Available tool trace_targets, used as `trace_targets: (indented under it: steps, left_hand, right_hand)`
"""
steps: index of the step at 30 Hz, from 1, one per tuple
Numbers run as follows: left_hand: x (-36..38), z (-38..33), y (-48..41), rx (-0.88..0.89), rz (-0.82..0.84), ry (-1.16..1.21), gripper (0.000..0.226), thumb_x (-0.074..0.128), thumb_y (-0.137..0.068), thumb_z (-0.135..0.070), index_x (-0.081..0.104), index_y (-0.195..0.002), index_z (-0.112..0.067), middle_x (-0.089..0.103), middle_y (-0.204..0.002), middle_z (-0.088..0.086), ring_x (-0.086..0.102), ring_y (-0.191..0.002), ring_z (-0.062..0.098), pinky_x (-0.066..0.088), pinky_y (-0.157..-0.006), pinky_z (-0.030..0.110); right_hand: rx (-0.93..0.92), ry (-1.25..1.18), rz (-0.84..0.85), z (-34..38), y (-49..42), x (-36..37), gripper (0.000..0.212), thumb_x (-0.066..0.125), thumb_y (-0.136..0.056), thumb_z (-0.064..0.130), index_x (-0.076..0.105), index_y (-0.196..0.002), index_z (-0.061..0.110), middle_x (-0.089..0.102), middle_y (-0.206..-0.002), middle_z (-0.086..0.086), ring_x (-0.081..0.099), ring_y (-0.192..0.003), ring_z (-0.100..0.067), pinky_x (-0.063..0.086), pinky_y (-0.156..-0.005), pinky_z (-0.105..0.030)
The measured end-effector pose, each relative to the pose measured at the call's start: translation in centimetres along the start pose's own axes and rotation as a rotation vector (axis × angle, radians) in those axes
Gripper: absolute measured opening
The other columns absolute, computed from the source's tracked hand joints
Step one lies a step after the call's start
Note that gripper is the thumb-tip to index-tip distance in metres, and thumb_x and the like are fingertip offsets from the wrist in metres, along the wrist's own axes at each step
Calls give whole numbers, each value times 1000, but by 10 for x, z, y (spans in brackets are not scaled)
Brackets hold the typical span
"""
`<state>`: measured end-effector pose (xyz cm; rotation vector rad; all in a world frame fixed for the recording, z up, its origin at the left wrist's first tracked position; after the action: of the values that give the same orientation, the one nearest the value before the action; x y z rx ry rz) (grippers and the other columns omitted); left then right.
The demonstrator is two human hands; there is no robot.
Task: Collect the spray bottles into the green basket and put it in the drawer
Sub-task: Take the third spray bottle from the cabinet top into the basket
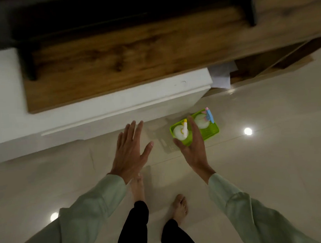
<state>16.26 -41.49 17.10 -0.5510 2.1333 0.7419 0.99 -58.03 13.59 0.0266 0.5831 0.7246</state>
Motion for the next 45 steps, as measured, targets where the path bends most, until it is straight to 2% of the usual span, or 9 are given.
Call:
trace_targets:
  steps: [4, 5, 8, 12, 17, 26, 35, 42, 45]
  left_hand:
    - [-80, 15, 44, -61, -105, 14, 73, 35, -100, -58, 3, -159, -29, 3, -170, 0, -2, -157, 18, 5, -127, 44]
    - [-99, 23, 55, -74, -134, 14, 73, 34, -100, -58, 3, -159, -29, 3, -170, 0, -2, -157, 18, 6, -128, 45]
    - [-148, 52, 81, -104, -211, 18, 73, 34, -100, -58, 3, -160, -29, 4, -170, 0, -2, -157, 16, 8, -128, 45]
    - [-211, 112, 116, -161, -308, 23, 74, 33, -99, -60, 7, -160, -27, 8, -170, 0, 2, -157, 17, 9, -127, 43]
    - [-275, 204, 154, -245, -382, 79, 74, 35, -98, -61, 9, -159, -26, 11, -169, 1, 8, -157, 18, 14, -127, 44]
    - [-373, 352, 197, -360, -429, 164, 74, 38, -98, -58, 6, -159, -30, 6, -170, -2, 3, -157, 16, 7, -127, 40]
    - [-448, 444, 147, -374, -455, 151, 75, 37, -98, -59, 7, -159, -29, 7, -170, 1, 5, -157, 20, 8, -127, 44]
    - [-495, 512, 60, -341, -371, 93, 76, 42, -98, -55, 7, -159, -25, 5, -170, 2, 4, -157, 21, 8, -127, 44]
    - [-511, 535, 30, -333, -365, 91, 76, 45, -98, -52, 8, -159, -25, 6, -170, 2, 5, -157, 21, 9, -127, 44]
  right_hand:
    - [-83, -14, 44, 93, 18, 5, 87, 70, -82, 33, 28, -157, 23, 34, -161, 11, 28, -148, 2, 26, -120, -23]
    - [-113, -16, 55, 114, 21, 10, 86, 71, -83, 33, 28, -157, 25, 34, -161, 12, 27, -148, 4, 26, -121, -23]
    - [-170, -24, 101, 165, 31, 36, 85, 76, -86, 27, 29, -157, 31, 37, -160, 13, 32, -148, -3, 31, -122, -36]
    - [-213, -44, 189, 231, 46, 97, 80, 69, -85, 38, 30, -154, 37, 39, -158, 18, 34, -147, -3, 37, -118, -47]
    - [-206, -70, 262, 295, 74, 200, 77, 67, -86, 48, 29, -153, 43, 39, -156, 24, 34, -145, 1, 38, -117, -46]
    - [-171, -90, 393, 402, 106, 375, 77, 72, -87, 43, 29, -150, 50, 41, -153, 25, 36, -142, 4, 36, -119, -45]
    - [-180, -82, 424, 486, 47, 492, 79, 72, -82, 44, 31, -149, 47, 43, -153, 20, 38, -142, -2, 37, -118, -45]
    - [-91, -89, 384, 503, -26, 570, 75, 74, -84, 41, 35, -148, 43, 48, -147, 16, 43, -137, -7, 40, -114, -45]
    - [-113, -29, 383, 509, -47, 593, 74, 72, -84, 40, 35, -149, 40, 48, -147, 14, 44, -135, -6, 42, -112, -38]
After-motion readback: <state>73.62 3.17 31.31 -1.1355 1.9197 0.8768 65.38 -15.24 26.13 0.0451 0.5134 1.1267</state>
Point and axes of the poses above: each hand's wrist, its own y-axis away from the middle knuckle, its own x-axis out of the palm, z = x × y, the point moved 4 cm from there along -y, towards the middle knuckle
